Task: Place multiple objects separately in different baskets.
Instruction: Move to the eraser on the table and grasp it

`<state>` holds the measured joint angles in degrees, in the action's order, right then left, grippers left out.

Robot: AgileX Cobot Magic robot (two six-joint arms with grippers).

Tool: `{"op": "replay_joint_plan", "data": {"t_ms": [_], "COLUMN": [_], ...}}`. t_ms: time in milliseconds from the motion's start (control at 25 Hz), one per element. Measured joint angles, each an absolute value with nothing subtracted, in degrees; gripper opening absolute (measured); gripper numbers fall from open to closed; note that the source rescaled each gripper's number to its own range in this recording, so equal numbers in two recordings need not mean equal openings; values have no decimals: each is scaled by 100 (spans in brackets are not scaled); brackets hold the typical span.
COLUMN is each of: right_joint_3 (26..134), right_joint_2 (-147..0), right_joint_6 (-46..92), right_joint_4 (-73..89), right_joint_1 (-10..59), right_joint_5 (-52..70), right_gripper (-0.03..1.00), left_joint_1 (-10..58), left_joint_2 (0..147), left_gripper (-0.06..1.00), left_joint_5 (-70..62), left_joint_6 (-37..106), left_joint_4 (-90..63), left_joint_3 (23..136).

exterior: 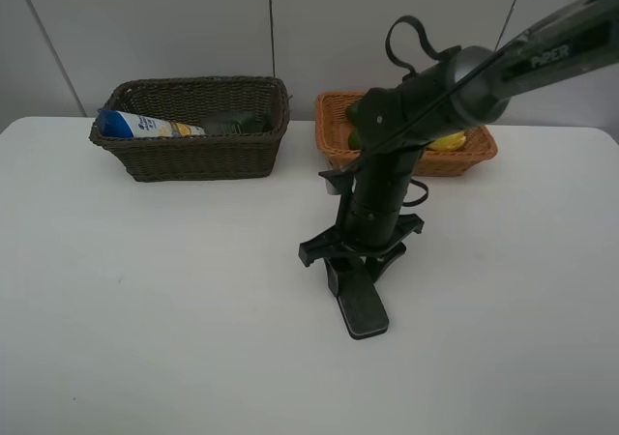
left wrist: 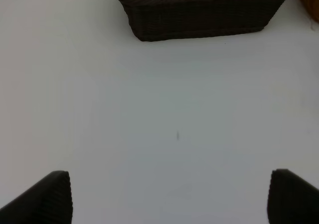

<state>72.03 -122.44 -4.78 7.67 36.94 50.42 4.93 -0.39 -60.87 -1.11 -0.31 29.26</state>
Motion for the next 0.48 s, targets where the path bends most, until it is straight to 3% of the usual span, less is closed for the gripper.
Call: {"op": "replay_joint_plan", "data": {"t_ms": [480], "right_joint_3": [7134], "right_joint_2": [-11620], "right_joint_6": [-418], "right_joint_4": [496], "right_joint_1": [3679], "right_joint_5": [4611], "right_gripper": [26], "left_joint_1": [493], "left_joint_2": [-39], "left_gripper": [100], "left_joint_5": [-6087], "left_joint_6": [-111], "left_joint_4": [-31], "left_joint_3": [2926]}}
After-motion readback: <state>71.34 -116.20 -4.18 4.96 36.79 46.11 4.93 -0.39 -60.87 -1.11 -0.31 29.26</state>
